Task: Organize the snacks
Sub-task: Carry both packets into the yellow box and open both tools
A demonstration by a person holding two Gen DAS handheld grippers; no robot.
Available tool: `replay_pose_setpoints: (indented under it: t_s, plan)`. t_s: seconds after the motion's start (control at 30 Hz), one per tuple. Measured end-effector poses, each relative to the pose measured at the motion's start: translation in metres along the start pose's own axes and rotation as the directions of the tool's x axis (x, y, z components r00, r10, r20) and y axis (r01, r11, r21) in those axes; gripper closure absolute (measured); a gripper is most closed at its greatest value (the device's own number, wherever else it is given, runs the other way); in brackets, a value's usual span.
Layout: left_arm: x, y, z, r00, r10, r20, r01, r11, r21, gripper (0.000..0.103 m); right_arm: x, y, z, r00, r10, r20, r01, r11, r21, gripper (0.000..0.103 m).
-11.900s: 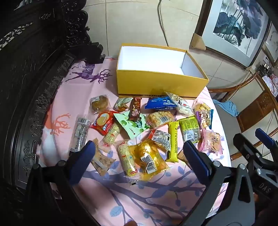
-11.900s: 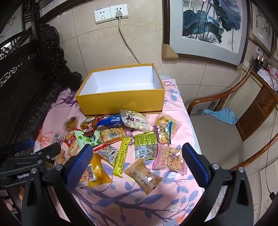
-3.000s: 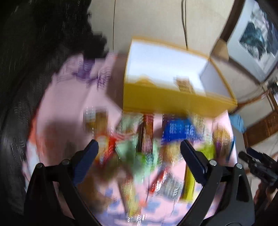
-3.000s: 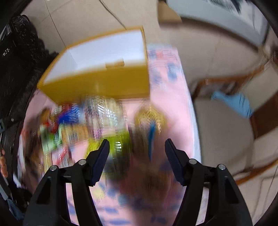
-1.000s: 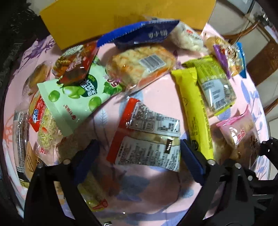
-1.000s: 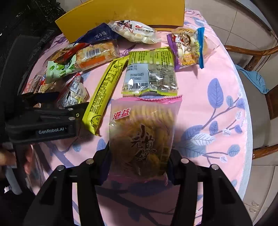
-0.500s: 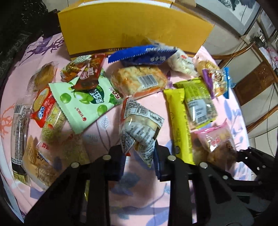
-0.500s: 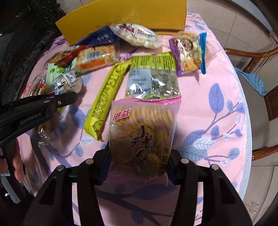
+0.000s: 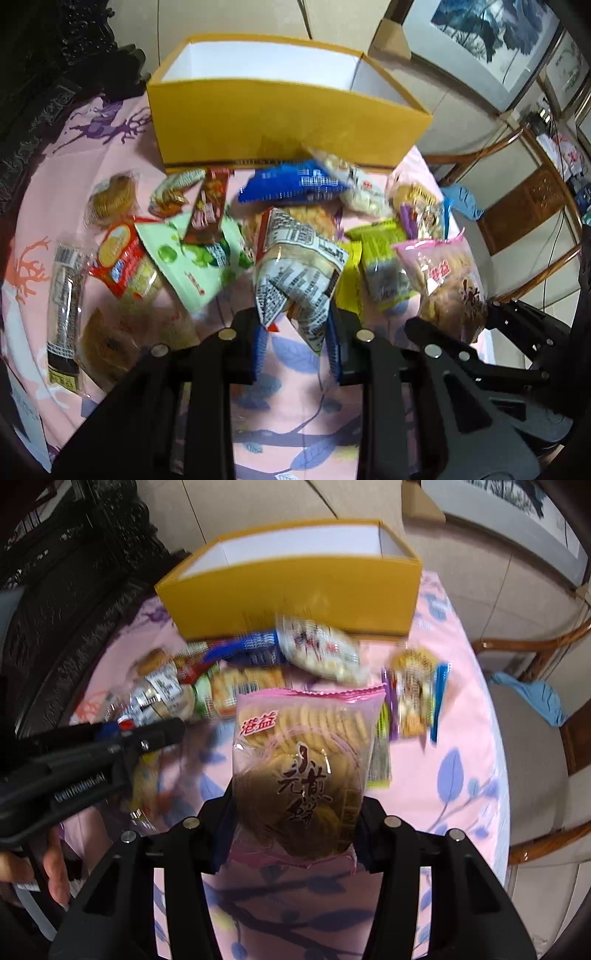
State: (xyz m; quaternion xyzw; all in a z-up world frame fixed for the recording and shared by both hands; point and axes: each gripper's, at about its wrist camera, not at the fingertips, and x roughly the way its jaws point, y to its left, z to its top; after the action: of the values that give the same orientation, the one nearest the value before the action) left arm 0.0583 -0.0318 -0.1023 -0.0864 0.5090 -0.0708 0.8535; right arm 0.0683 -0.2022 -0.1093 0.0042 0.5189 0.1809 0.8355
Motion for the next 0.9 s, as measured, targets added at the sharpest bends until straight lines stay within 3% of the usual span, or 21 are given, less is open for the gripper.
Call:
replay_pose_setpoints:
  t_s: [0.3,0.53,0.7,0.73,0.8,0.83,0.9]
  plan:
    - [-0.018,0.007,0.059,0.999,-0.001,0.05,0.003,1.0,-0.031,0.076,-0.017,-0.004,0.071,0.995,0.017,0.094,-0.017,1.0,0.001,0.05]
    - [-0.017,0.018,0.164,0.991,0.07,0.117,-0.067,0.997,-0.033,0.075,-0.01,-0.01,0.159,0.988,0.036,0.152,-0.039,0.999,0.02,0.05]
    - [0.001,0.024,0.22,0.988,0.096,0.121,-0.092,0.995,-0.036,0.073,0.006,-0.011,0.213,0.987,0.033,0.158,-0.04,0.998,0.042,0.05]
    - [0.004,0.025,0.227,0.987,0.105,0.125,-0.101,0.994,-0.032,0.07,0.009,-0.01,0.222,0.987,0.025,0.157,-0.032,0.999,0.039,0.05]
    - [0.008,0.028,0.239,0.983,0.12,0.141,-0.114,0.992,-0.044,0.049,0.016,-0.011,0.237,0.989,0.014,0.15,-0.02,0.999,0.037,0.049]
    - [0.008,0.03,0.243,0.981,0.128,0.146,-0.122,0.991,-0.053,0.031,0.019,-0.012,0.242,0.989,0.008,0.145,-0.013,0.999,0.036,0.046]
    - [0.009,0.033,0.248,0.977,0.147,0.152,-0.138,0.988,-0.066,0.025,0.025,-0.013,0.253,0.99,-0.022,0.137,0.018,0.999,0.033,0.04]
